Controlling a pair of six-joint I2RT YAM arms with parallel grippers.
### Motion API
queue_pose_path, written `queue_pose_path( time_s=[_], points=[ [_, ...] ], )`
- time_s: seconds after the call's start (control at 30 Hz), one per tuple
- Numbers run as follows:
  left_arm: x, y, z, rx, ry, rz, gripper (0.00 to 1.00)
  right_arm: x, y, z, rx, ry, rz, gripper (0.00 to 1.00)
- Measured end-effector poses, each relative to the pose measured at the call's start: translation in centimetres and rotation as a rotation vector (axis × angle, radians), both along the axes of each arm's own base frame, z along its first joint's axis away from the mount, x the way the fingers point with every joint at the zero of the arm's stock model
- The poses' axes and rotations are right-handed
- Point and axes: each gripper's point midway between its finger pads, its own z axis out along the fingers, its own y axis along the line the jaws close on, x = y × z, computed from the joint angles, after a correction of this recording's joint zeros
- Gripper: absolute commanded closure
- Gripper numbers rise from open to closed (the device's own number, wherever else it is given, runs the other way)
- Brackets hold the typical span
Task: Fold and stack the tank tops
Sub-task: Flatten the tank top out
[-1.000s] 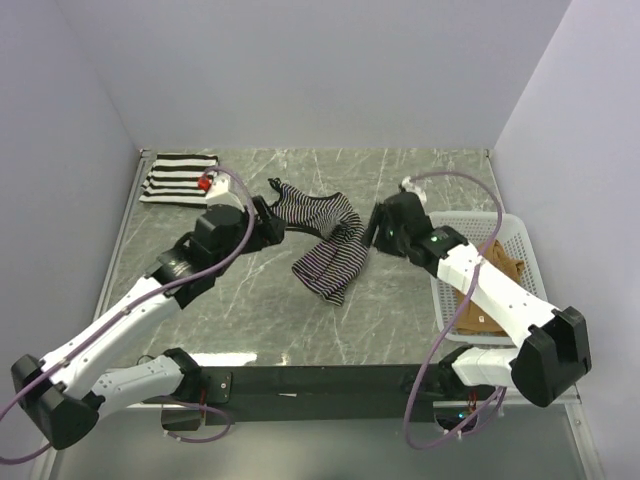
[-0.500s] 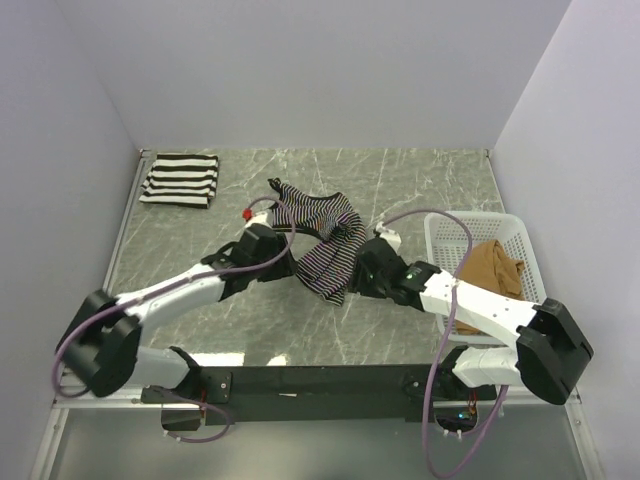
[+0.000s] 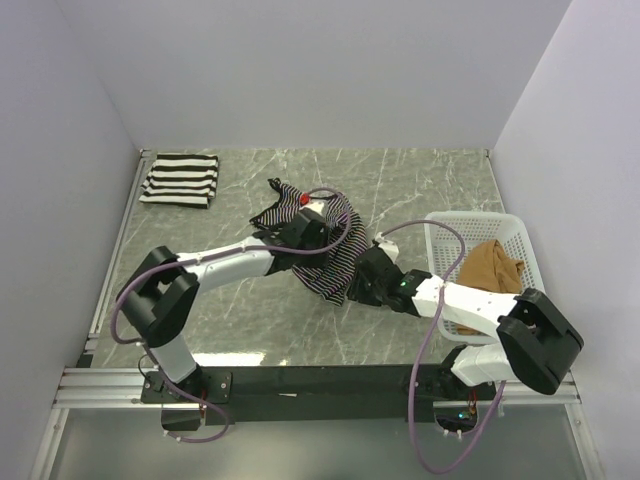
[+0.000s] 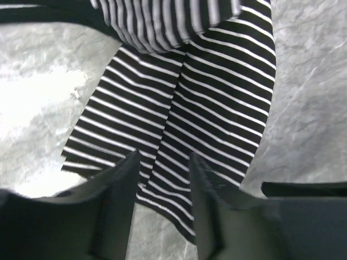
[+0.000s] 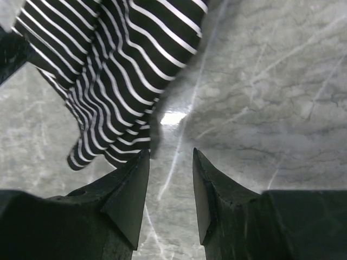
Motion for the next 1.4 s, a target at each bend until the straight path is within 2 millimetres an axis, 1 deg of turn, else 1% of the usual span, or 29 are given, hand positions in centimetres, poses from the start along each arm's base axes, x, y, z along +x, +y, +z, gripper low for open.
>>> queue_pose_path(
  time_s=[0.1,0.23,0.4,0.47,0.57,0.63,0.67,0.73,0.77,0.83,0.87,0.9,1.03,1.07,1.13,1.33,1.4],
  points=[
    [0.0,-0.4,-0.8,0.058,-0.006,-0.025,0.57,-0.3,-0.2,-0.4,-0.004,0.008,0.000,0.55],
    [-1.1,0.3,-2.7,0.148,0.022,-0.054,0.58,-0.5,-0.4,-0.7,0.000,0.004,0.000,0.55],
    [-2.1,1.1,-5.0,0.231,0.063,-0.068,0.55,-0.6,-0.5,-0.8,0.001,0.003,0.000,0.55],
    [-2.2,1.1,-5.2,0.242,0.065,-0.079,0.54,-0.5,-0.4,-0.7,0.006,-0.001,0.001,0.55],
    [-2.2,1.0,-5.2,0.249,0.058,-0.086,0.56,-0.4,-0.3,-0.7,0.009,-0.005,0.001,0.55],
    [-2.2,0.9,-5.3,0.253,0.057,-0.087,0.63,-0.5,-0.4,-0.9,0.007,-0.003,0.001,0.55],
    [-2.1,0.8,-5.4,0.260,0.055,-0.085,0.68,-0.6,-0.5,-1.1,0.005,0.000,0.001,0.56],
    [-2.0,0.8,-5.6,0.274,0.052,-0.083,0.71,-0.7,-0.7,-1.2,0.001,0.003,0.001,0.56],
    [-1.9,0.8,-5.5,0.278,0.049,-0.080,0.75,-0.8,-0.7,-1.3,0.000,0.004,0.001,0.56],
    [-1.7,1.0,-5.4,0.287,0.041,-0.071,0.81,-0.9,-0.8,-1.5,-0.003,0.007,0.001,0.56],
    [-1.6,1.0,-5.3,0.293,0.038,-0.066,0.88,-0.9,-0.8,-1.5,-0.004,0.008,0.001,0.56],
    [-1.5,1.2,-5.2,0.298,0.034,-0.058,0.90,-0.9,-0.8,-1.5,-0.003,0.009,0.002,0.56],
    [-1.1,1.3,-4.4,0.311,0.022,-0.045,0.92,-0.9,-0.7,-1.5,0.003,0.006,0.004,0.56],
    [-1.0,1.2,-4.0,0.308,0.016,-0.043,0.94,-0.9,-0.7,-1.4,0.004,0.005,0.006,0.56],
    [-0.8,1.1,-3.1,0.300,0.005,-0.038,0.99,-0.8,-0.6,-1.4,0.008,0.003,0.008,0.56],
    [-0.5,0.9,0.5,0.240,-0.040,-0.017,0.99,-0.6,0.0,-1.1,0.031,-0.010,0.014,0.55],
    [-0.3,1.0,2.5,0.196,-0.062,0.008,0.99,-0.5,0.3,-1.2,0.040,-0.009,0.019,0.54]
  ],
)
